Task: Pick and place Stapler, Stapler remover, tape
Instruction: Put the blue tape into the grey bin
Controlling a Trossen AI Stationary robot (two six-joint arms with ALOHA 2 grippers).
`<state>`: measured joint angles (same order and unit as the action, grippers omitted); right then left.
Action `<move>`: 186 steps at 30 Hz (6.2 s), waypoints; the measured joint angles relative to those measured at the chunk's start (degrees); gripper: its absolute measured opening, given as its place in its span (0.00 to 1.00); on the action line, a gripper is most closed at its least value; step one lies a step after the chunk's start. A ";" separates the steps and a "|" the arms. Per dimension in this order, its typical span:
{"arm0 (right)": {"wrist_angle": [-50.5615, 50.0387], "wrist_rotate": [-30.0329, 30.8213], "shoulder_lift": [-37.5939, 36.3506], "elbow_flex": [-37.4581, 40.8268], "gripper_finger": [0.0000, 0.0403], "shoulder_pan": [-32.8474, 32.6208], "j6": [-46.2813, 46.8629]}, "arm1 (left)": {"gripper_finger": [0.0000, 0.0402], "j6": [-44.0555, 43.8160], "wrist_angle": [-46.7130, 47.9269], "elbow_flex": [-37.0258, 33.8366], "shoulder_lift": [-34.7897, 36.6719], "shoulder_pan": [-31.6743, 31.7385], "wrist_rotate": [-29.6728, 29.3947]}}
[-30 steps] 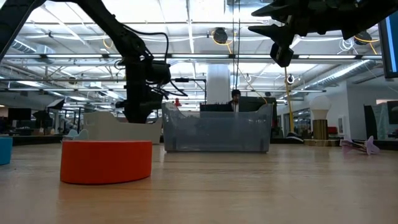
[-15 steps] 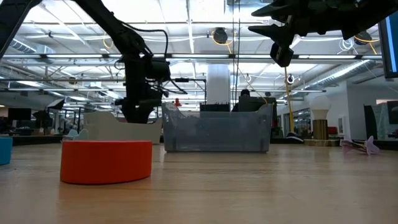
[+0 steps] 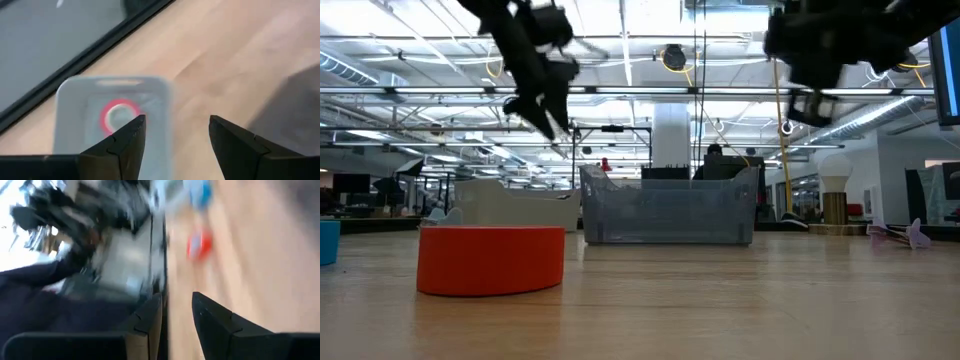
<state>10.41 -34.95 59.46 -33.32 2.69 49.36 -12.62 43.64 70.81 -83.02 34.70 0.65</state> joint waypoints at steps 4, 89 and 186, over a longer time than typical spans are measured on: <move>-11.92 -10.25 0.00 0.00 0.25 -3.79 10.20 | 0.54 0.16 -2.88 0.00 5.34 -4.33 0.00; -29.88 15.16 11.74 0.02 0.25 -55.43 91.37 | 0.54 6.12 -7.41 -0.02 7.65 -15.94 -10.21; -16.78 36.64 14.33 3.39 0.00 -50.43 77.24 | 0.54 6.43 -7.70 -0.04 7.65 -16.09 -11.13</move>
<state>-6.37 1.69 73.80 -29.93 -47.75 126.60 -6.19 35.94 70.76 -75.37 18.61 -10.48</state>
